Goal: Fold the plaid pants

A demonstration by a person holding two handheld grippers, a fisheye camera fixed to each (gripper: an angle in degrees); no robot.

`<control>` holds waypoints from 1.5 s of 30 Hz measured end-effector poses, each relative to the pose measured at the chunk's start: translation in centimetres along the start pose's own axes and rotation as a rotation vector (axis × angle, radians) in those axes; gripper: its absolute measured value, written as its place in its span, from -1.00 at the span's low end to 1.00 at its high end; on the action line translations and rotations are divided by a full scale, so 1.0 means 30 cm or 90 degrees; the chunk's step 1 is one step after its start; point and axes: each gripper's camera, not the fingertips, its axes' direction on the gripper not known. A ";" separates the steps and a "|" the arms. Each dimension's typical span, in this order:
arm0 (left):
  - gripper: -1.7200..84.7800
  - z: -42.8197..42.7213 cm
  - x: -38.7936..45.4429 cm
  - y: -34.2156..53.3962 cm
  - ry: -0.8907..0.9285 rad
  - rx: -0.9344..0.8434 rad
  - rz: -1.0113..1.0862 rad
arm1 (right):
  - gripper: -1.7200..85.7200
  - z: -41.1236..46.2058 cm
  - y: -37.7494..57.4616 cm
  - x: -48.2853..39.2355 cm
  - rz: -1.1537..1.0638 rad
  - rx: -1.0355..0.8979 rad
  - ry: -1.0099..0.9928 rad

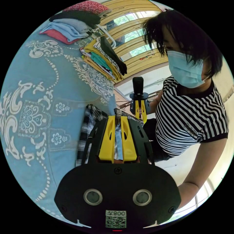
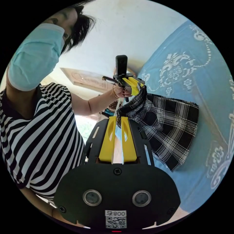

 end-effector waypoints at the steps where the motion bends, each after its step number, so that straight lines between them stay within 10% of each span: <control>1: -0.89 -0.037 0.014 0.070 -0.004 0.006 -0.019 | -0.89 0.059 -0.025 0.003 -0.004 -0.023 -0.013; 30: -0.80 -0.587 0.353 1.384 -0.121 0.103 -0.251 | -0.83 1.333 -0.416 -0.026 -0.114 -0.379 0.066; 45: -0.70 -0.578 0.871 1.872 -0.289 0.372 -0.429 | -0.82 1.503 -0.651 -0.146 -0.149 -0.376 0.133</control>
